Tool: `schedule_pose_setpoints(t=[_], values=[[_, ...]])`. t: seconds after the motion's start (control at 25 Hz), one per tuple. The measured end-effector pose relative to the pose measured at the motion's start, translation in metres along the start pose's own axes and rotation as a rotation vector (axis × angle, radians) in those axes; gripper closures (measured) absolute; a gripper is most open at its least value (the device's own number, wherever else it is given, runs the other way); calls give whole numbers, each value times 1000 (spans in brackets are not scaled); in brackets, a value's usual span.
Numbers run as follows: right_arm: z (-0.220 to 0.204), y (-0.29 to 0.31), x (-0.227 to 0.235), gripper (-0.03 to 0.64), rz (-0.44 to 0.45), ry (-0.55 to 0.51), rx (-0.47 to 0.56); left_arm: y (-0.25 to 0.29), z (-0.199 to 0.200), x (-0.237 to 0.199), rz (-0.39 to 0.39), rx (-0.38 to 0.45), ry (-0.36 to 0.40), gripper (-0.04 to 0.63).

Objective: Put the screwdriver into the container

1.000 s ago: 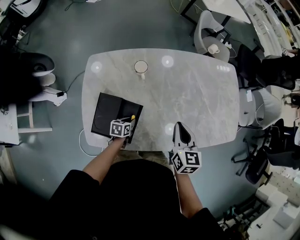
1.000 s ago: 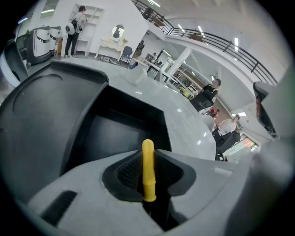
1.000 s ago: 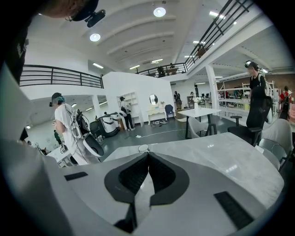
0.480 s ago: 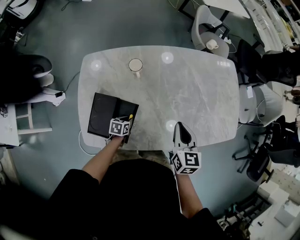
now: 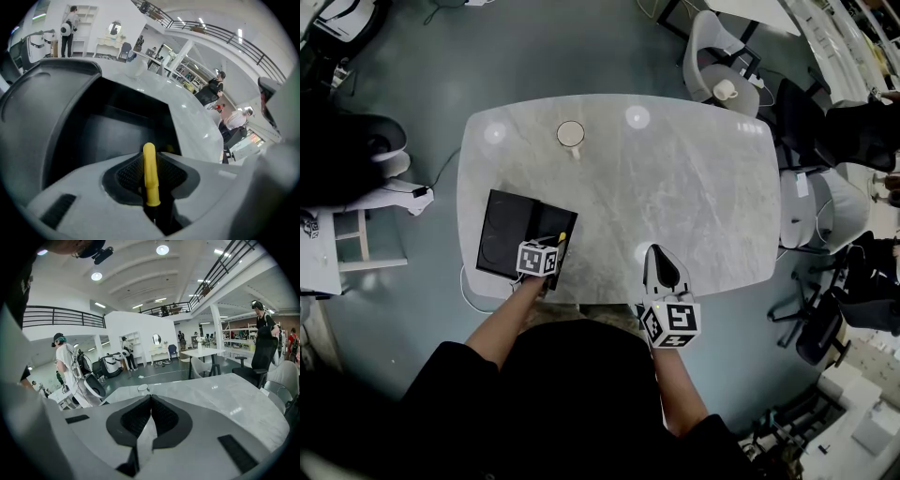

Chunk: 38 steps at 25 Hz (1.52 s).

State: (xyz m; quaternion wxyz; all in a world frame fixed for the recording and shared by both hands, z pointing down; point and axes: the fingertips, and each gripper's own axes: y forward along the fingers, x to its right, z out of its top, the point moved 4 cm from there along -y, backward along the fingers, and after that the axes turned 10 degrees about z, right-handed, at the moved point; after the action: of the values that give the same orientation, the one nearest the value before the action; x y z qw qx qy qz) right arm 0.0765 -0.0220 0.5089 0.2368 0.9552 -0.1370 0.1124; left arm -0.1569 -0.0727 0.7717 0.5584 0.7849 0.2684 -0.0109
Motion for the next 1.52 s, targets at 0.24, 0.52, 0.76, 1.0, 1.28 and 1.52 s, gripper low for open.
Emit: schedule_pose_setpoints(t=[0.24,0.52,0.76,1.0,1.28,1.52], values=[[4,1,2,606,-1,10,15,-18,9,2,-47,59,-24,467],[17,-3,-11,606,-2,-17,43,-66,26,14,-87,166,-16,465],[28,-9,-39,606,0,-13,76,-156,62,42,-142,340,29,466],[64,-10,-55,606,-6,-57,134,-260,105,64,-145,646,58,519],[109,3,-99,605,97,-130,172,-332,142,69,-42,902,124,574],[131,1,-124,606,108,-242,181,-358,153,59,48,990,159,578]])
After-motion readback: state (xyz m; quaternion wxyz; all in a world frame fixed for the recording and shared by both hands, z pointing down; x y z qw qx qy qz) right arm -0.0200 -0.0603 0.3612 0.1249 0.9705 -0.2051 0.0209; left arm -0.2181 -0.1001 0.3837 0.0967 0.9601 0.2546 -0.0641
